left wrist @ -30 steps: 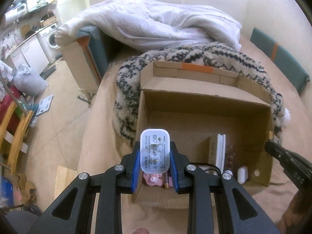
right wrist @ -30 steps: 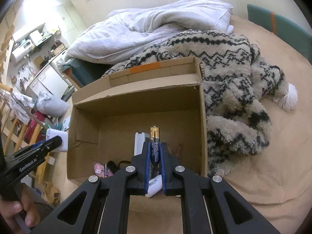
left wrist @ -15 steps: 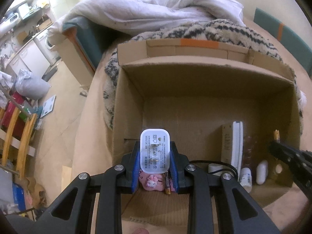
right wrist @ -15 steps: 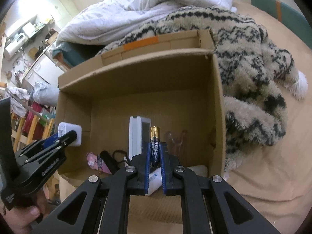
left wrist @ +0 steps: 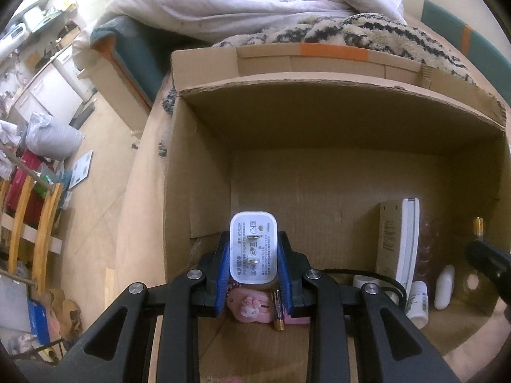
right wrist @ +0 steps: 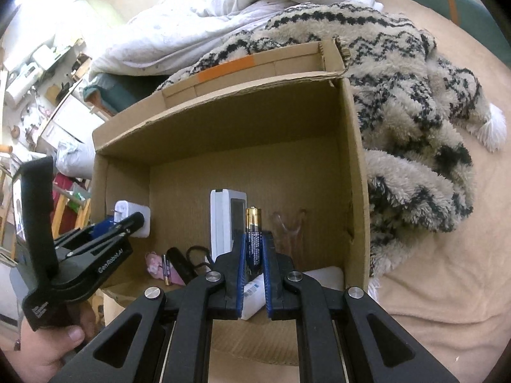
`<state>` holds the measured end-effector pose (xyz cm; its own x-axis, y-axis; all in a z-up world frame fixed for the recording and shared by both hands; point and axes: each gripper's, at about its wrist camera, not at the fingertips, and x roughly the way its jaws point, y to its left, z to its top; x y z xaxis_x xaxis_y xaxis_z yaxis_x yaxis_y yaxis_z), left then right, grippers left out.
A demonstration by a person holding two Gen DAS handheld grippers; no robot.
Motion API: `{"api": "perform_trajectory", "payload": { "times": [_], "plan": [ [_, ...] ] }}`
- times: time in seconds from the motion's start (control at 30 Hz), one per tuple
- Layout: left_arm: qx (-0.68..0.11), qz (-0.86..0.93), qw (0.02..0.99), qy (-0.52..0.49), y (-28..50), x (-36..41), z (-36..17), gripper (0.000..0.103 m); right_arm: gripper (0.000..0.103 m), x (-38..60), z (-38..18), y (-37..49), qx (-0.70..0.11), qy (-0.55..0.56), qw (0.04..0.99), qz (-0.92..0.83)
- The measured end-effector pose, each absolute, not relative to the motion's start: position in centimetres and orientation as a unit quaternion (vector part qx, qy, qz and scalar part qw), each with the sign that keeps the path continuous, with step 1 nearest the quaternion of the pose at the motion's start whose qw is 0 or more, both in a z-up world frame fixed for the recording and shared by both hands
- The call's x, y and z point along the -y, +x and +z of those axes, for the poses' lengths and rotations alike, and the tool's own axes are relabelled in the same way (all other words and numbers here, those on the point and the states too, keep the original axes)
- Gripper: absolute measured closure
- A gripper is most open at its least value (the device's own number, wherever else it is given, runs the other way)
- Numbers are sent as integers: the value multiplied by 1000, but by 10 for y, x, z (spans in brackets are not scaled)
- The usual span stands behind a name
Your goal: Organize rigid objects
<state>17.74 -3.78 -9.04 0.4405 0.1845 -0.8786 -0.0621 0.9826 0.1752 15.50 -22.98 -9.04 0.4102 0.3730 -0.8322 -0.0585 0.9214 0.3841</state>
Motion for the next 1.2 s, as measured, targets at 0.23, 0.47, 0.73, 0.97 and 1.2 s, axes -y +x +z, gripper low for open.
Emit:
{"api": "perform_trajectory", "payload": {
  "times": [0.23, 0.47, 0.73, 0.97, 1.2],
  "plan": [
    [-500, 61, 862, 55, 169, 37, -69, 45, 92, 235, -80, 153, -506, 144, 843, 113],
    [-475, 48, 878, 33, 152, 32, -40, 24, 28, 244, -64, 148, -471, 165, 860, 108],
    [-442, 60, 895, 8, 122, 5, -11, 4, 0, 258, -36, 124, -406, 189, 889, 95],
    [-385, 76, 920, -6, 69, -22, 22, 1, 0, 257, 1, 77, -348, 147, 922, 89],
    [-332, 33, 942, -15, 21, -36, 45, 1, 0, 251, 19, 33, -324, 132, 933, 87]
  ]
}}
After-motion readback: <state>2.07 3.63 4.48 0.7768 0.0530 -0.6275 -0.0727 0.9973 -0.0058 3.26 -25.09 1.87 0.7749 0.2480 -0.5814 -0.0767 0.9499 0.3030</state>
